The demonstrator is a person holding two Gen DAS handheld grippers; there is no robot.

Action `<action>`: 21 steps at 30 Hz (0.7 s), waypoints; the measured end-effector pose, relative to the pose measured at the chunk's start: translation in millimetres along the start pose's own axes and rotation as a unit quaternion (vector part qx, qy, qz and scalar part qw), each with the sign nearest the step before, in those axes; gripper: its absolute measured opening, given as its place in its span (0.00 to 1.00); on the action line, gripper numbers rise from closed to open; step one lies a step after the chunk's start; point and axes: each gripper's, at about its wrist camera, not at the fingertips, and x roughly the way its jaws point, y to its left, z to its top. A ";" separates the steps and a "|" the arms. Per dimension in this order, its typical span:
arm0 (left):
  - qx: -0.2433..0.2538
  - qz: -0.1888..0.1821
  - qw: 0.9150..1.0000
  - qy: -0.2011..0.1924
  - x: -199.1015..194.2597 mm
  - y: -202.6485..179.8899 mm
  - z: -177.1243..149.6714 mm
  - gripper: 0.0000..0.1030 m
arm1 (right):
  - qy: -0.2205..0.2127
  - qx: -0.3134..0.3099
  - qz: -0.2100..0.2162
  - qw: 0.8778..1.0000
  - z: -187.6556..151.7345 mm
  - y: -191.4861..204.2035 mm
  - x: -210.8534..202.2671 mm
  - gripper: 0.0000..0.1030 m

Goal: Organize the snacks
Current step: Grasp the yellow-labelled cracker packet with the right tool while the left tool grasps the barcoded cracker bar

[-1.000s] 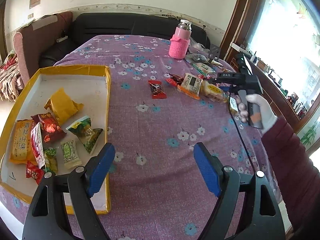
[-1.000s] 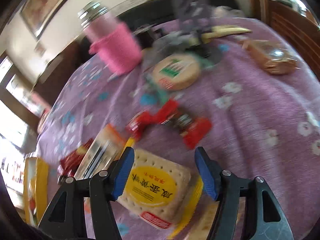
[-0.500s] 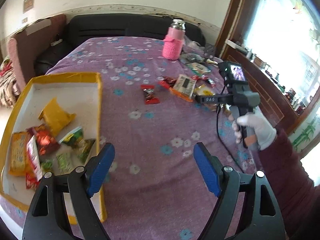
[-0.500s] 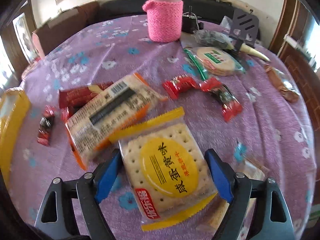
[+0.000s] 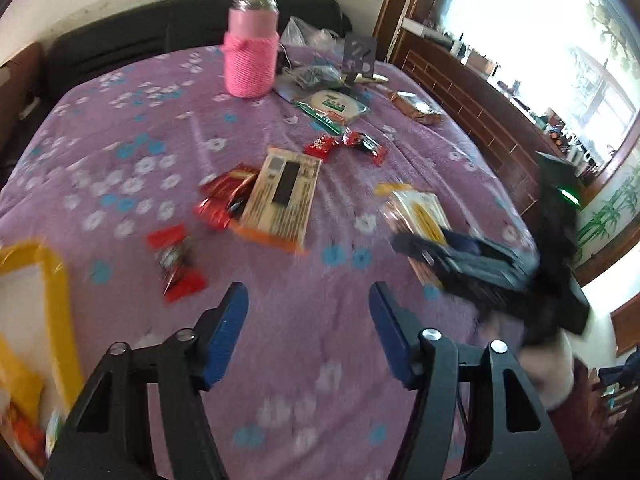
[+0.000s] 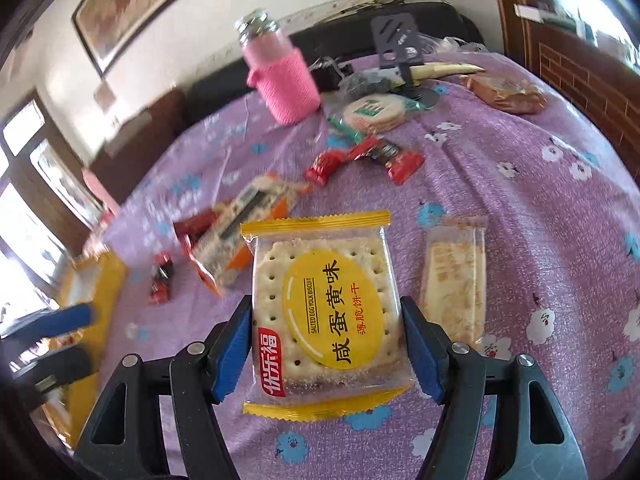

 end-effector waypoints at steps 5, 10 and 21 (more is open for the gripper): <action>0.027 0.031 0.999 0.015 51.3 -6.6 47.5 0.60 | 0.014 0.032 0.030 0.999 2.9 -15.0 5.8 0.69; 0.070 0.074 0.994 0.036 94.4 -13.8 77.7 0.64 | 0.014 0.033 0.036 0.999 5.7 -14.9 7.6 0.69; 0.109 0.114 0.986 0.058 113.4 -22.3 56.9 0.52 | 0.003 0.041 0.037 0.998 7.4 -20.7 4.3 0.68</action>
